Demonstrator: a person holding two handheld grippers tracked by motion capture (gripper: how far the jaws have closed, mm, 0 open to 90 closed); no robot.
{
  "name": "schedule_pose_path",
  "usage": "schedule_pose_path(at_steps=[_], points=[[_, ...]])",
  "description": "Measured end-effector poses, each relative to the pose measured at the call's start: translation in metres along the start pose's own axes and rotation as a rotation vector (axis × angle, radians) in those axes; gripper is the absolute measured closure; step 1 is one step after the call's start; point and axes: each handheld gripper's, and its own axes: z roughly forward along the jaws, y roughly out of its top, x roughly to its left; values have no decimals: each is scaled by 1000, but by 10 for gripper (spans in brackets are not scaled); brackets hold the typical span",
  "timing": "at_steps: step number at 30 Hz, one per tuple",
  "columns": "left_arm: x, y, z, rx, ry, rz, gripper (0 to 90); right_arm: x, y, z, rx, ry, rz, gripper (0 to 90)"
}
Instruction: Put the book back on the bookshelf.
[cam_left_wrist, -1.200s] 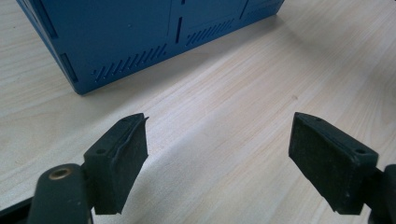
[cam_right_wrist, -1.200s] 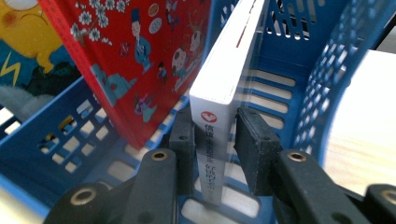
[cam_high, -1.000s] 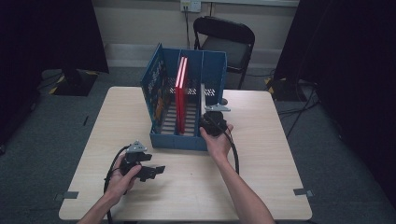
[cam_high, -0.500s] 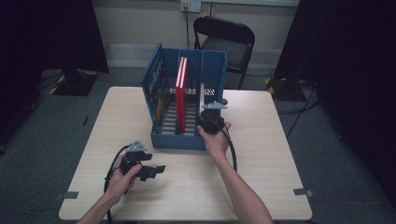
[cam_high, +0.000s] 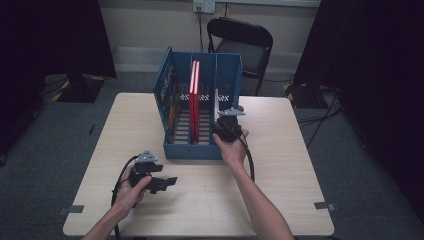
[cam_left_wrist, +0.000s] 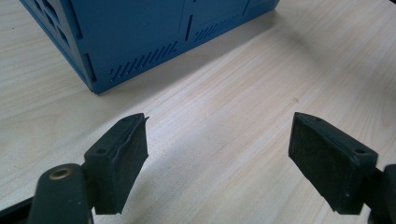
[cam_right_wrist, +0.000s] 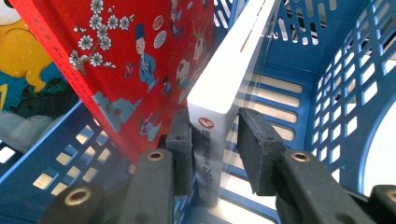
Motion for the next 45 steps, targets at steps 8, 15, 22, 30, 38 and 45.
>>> schedule_pose_path(at_steps=[8, 15, 22, 30, 38, 45], points=[[0, 0, -2, -1, 0, 9, 195, 0, 0, -1, 1, -1, -6, 646], [2, 0, -3, -3, 2, 0, 196, -7, -2, -7, 0, 42, 0, 552], [3, 0, -3, -14, 7, 9, 196, -9, 0, -17, -19, 71, -10, 455], [3, -1, -6, -17, 29, 35, 190, -15, -4, -34, -31, 124, -24, 345], [4, -1, -6, -24, 39, 33, 187, -33, -8, -55, -59, 139, 1, 282], [8, -3, -8, -36, 84, 14, 164, -51, -16, -83, -78, 138, -7, 254]])
